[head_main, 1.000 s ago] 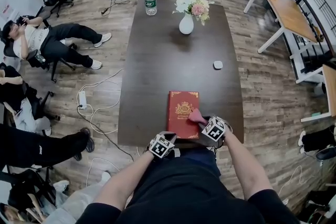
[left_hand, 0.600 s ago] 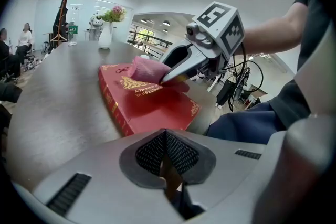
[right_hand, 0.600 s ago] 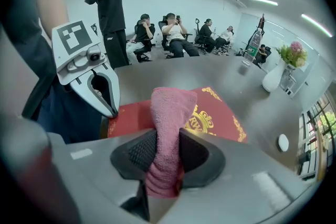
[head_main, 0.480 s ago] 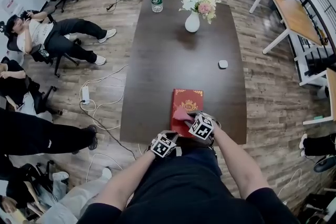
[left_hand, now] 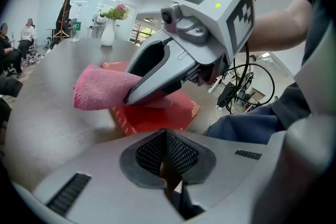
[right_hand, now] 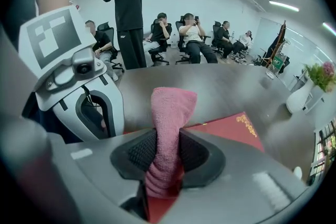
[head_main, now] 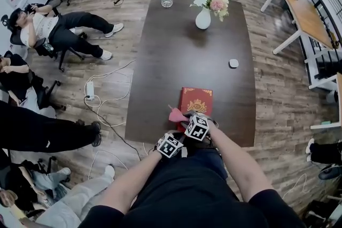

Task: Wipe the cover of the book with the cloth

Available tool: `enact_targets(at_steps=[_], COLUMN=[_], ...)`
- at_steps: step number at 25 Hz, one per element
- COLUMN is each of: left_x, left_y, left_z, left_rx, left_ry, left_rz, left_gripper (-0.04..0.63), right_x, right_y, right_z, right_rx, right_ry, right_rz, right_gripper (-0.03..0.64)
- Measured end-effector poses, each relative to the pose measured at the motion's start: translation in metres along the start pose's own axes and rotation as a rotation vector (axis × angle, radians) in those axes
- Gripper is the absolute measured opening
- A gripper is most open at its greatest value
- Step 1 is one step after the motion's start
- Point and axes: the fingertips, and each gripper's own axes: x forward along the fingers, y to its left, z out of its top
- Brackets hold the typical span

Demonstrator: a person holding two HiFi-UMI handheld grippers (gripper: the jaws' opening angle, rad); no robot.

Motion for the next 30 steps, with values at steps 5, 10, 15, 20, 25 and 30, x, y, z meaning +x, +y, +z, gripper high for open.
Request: enact_targets(at_steps=[5, 10, 15, 20, 25, 30], left_x=[-0.001, -0.002, -0.002, -0.003, -0.003, -0.003], left_y=[-0.001, 0.000, -0.001, -0.001, 0.001, 0.000], left_z=[0.000, 0.001, -0.001, 0.001, 0.000, -0.001], left_rx=[-0.007, -0.002, -0.014, -0.004, -0.012, -0.016], left_ry=[-0.001, -0.003, 0.001, 0.004, -0.007, -0.006], left_rz=[0.003, 0.002, 0.001, -0.001, 0.001, -0.005], left_gripper=[-0.005, -0.005, -0.005, -0.005, -0.005, -0.005], right_x=[0.011, 0.018, 0.018, 0.015, 0.013, 0.011], right_y=[0.003, 0.003, 0.004, 0.004, 0.005, 0.003], right_z=[0.005, 0.008, 0.007, 0.003, -0.002, -0.008], right_rx=[-0.008, -0.015, -0.003, 0.009, 0.018, 0.025], right_ry=[0.005, 0.013, 0.003, -0.003, -0.005, -0.002], right_rz=[0.009, 0.017, 0.029, 0.030, 0.032, 0.032], right_gripper=[0.121, 0.121, 0.121, 0.120, 0.121, 0.121])
